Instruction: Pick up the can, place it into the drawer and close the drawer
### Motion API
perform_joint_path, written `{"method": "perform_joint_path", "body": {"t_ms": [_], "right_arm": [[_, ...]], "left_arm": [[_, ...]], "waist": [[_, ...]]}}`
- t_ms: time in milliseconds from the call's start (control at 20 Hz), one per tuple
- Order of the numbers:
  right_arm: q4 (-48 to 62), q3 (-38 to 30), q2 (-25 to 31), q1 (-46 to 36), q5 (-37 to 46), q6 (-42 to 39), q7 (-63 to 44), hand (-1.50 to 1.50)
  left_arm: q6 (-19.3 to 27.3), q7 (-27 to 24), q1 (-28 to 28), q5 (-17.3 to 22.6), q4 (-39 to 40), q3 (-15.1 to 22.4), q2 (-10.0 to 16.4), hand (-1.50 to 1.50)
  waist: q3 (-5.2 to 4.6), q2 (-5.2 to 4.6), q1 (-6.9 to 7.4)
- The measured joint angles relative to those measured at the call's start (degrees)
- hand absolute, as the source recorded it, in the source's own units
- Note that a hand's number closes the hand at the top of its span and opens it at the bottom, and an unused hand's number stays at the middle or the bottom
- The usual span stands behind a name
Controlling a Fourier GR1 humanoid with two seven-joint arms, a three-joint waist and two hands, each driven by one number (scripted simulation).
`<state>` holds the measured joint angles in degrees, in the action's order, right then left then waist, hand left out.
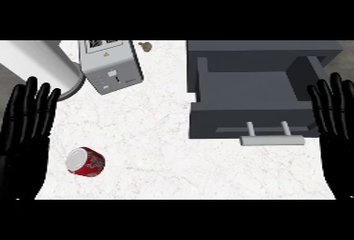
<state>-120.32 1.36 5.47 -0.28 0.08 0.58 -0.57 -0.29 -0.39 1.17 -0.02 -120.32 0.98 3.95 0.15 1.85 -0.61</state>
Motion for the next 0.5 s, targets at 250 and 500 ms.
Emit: {"method": "perform_joint_path", "body": {"t_ms": [250,500], "right_arm": [[-0.35,-1.12,0.03,-0.23,1.08,0.88,1.15,-1.50],[1.77,-2.11,-0.17,2.63,1.02,2.14,-5.21,-1.50]], "left_arm": [[-11.42,-2.36,2.31,10.49,-2.98,1.54,4.13,-1.50],[-22.34,1.71,8.70,17.32,-1.52,1.91,12.55,-1.50]], "waist": [[-0.18,-1.16,0.57],[-0.23,-1.70,0.99]]}}
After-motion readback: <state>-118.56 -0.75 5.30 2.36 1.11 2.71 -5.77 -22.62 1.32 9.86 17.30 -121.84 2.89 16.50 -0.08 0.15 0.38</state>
